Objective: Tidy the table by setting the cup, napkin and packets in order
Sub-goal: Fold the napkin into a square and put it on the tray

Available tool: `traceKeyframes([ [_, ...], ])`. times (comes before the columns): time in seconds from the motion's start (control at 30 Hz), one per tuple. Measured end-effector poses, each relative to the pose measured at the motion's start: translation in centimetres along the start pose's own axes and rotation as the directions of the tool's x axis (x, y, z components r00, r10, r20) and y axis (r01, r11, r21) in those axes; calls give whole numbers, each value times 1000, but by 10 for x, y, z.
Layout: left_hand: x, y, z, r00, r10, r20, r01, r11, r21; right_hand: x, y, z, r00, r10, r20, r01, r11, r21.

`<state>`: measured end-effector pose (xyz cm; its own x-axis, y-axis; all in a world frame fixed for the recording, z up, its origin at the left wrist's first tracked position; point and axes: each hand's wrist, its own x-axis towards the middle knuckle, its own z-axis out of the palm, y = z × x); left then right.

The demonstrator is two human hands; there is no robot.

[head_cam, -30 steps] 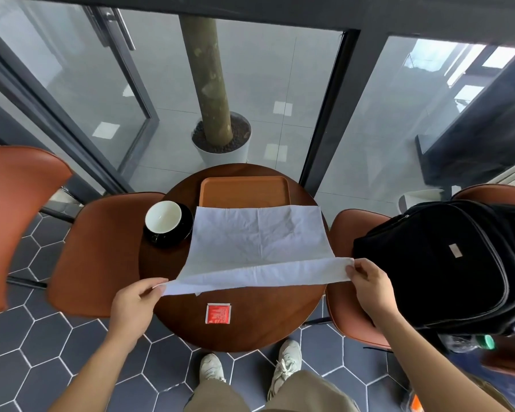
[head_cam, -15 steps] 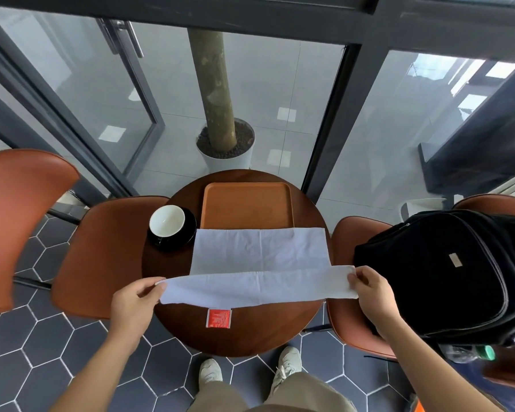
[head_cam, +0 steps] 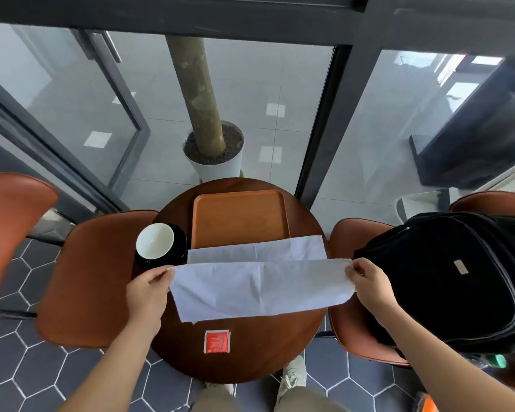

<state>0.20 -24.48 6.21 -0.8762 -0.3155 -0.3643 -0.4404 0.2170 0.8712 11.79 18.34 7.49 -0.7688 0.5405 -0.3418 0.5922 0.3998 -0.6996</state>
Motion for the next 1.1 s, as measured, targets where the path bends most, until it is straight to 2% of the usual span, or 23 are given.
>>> traceKeyframes([
  [0.17, 35, 1, 18, 999, 3, 54, -9, 995, 103, 18, -13, 13, 999, 41, -33, -42, 998, -42],
  [0.3, 59, -7, 32, 999, 45, 23, -49, 973, 224, 51, -19, 28, 995, 85, -50, -88, 995, -57],
  [0.5, 74, -28, 56, 986, 163, -28, -135, 891, 433, 112, -8, 64, 998, 57, 38, -49, 982, -182],
  [0.6, 73, -33, 66, 984, 178, -9, -152, 868, 472, 128, 3, 75, 994, 67, 85, -42, 963, -266],
  [0.67, 65, -36, 69, 986, 166, 8, -149, 864, 481, 131, 9, 79, 994, 92, 64, -72, 962, -262],
  [0.8, 36, -47, 56, 995, 99, -17, -80, 884, 461, 117, 16, 79, 996, 67, -51, -76, 973, -220],
  [0.93, 1, -74, 41, 996, -88, -32, 90, 815, 572, 87, 26, 80, 996, 57, -71, -72, 973, -220],
  [1.1, -12, -95, 38, 950, -294, -107, 292, 713, 637, 59, 43, 85, 994, 106, -41, -113, 949, -295],
])
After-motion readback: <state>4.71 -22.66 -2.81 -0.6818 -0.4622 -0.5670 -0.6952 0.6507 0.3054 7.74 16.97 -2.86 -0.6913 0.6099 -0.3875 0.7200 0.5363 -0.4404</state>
